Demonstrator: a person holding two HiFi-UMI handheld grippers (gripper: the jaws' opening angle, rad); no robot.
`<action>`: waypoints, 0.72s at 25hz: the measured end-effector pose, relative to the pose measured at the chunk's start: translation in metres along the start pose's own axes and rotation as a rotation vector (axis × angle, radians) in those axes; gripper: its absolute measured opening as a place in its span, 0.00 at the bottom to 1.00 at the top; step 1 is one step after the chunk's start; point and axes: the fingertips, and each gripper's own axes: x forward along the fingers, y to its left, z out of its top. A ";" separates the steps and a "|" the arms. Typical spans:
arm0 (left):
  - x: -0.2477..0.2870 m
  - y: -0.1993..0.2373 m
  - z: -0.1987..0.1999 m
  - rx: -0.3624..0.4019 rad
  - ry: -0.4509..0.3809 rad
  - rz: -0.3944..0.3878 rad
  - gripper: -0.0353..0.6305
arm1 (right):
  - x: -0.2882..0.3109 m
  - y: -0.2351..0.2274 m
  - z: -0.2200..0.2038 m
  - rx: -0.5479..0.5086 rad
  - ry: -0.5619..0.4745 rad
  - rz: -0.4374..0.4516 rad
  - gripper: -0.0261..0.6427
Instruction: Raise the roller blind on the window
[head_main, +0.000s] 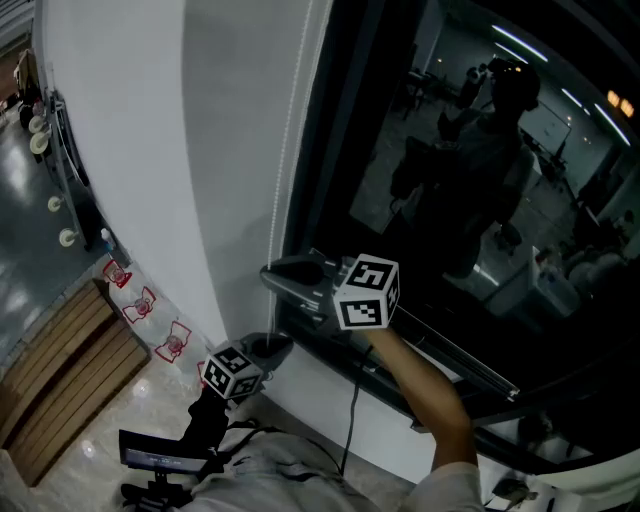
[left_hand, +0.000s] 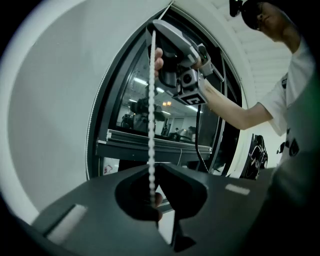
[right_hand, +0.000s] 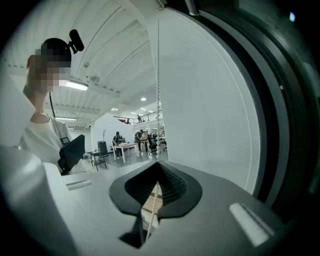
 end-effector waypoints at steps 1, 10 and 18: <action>0.000 0.000 -0.001 0.000 0.001 0.000 0.05 | 0.000 0.000 -0.005 0.016 -0.012 0.001 0.05; 0.000 0.000 0.003 0.008 0.002 -0.002 0.05 | -0.004 -0.001 -0.006 0.015 -0.036 -0.007 0.05; -0.009 0.010 0.012 0.016 -0.069 0.038 0.05 | -0.010 -0.002 0.001 0.032 -0.162 -0.037 0.05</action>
